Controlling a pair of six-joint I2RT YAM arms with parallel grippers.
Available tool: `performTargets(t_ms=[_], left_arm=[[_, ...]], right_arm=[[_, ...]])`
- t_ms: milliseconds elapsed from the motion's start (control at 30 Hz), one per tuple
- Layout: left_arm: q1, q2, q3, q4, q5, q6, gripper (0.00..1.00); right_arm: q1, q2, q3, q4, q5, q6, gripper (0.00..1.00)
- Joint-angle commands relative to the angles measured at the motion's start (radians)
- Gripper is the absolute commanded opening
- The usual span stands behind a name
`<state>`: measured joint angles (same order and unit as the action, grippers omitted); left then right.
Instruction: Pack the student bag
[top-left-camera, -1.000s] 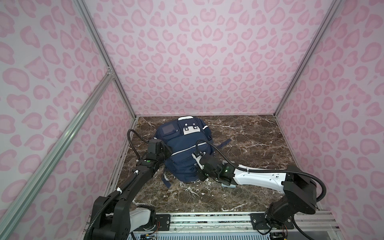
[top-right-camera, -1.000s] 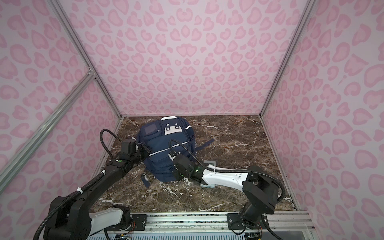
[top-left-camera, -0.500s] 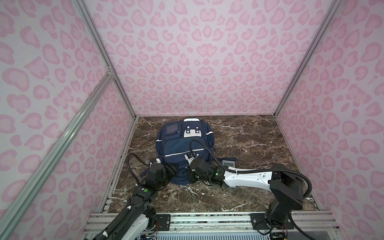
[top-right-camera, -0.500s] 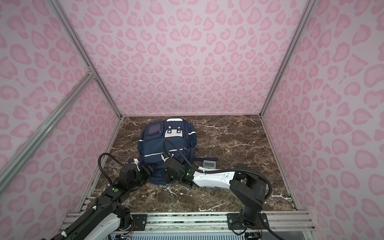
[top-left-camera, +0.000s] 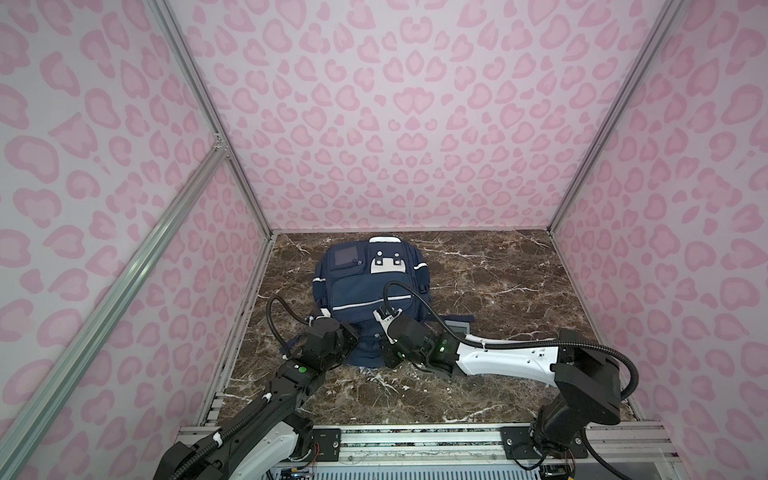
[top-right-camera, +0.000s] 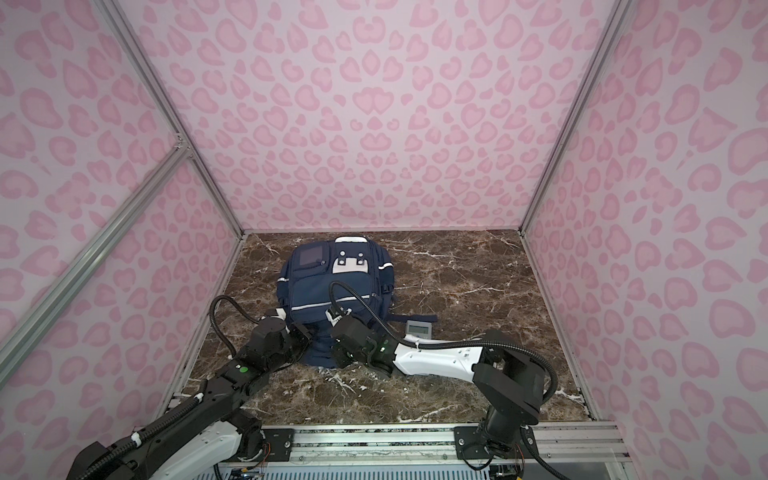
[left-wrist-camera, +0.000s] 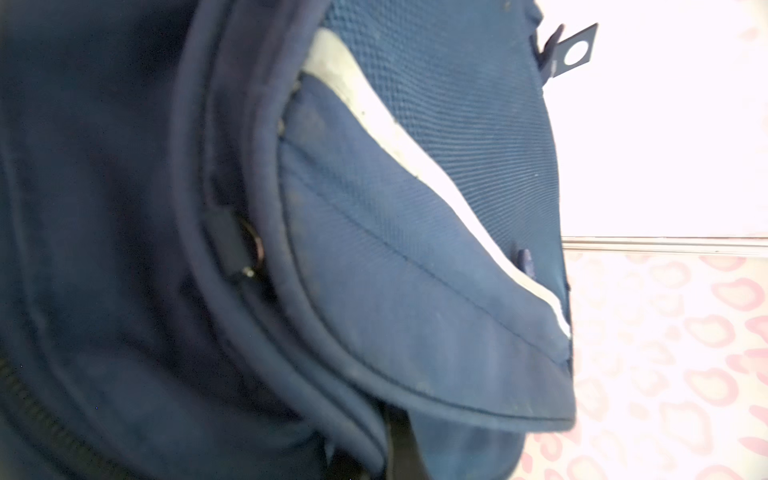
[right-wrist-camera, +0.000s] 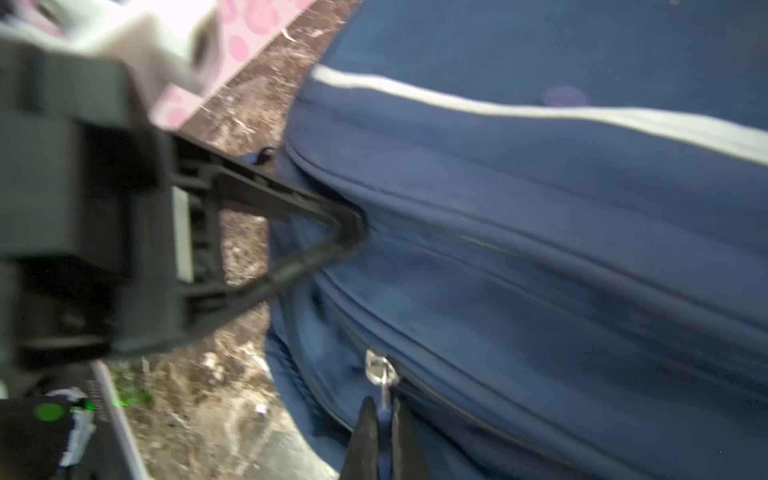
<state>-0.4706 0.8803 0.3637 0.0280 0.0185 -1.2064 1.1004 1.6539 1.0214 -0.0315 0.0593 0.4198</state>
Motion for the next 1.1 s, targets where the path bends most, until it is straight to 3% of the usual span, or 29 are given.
performTargets(t_ms=[0,267,367,567,733,800,967,1067], left_arm=[[0.0,-0.031,0.013,-0.095,-0.026,0.089,0.02],[0.001,0.001,0.091,-0.247,0.155,0.24,0.02],[0.015,-0.007,0.115,-0.302,0.138,0.295,0.02],[0.167,0.034,0.143,-0.311,0.21,0.385,0.02],[0.211,0.101,0.252,-0.398,0.077,0.476,0.03],[0.256,0.096,0.306,-0.403,0.105,0.492,0.1],[0.279,0.125,0.402,-0.409,0.003,0.49,0.47],[0.195,0.067,0.39,-0.46,-0.154,0.442,0.57]], right_arm=[[-0.074,-0.033,-0.042,-0.058,0.066,-0.049,0.0],[-0.374,-0.037,-0.023,-0.162,0.002,-0.206,0.0],[-0.453,-0.005,0.023,-0.177,-0.015,-0.243,0.0],[-0.44,-0.015,0.023,-0.224,-0.078,-0.287,0.0],[-0.326,-0.059,-0.029,-0.242,-0.118,-0.276,0.0],[-0.252,-0.068,-0.042,-0.223,-0.153,-0.269,0.0],[-0.13,-0.045,-0.05,-0.028,-0.148,-0.144,0.0],[-0.114,-0.007,-0.029,0.059,-0.142,-0.07,0.0]])
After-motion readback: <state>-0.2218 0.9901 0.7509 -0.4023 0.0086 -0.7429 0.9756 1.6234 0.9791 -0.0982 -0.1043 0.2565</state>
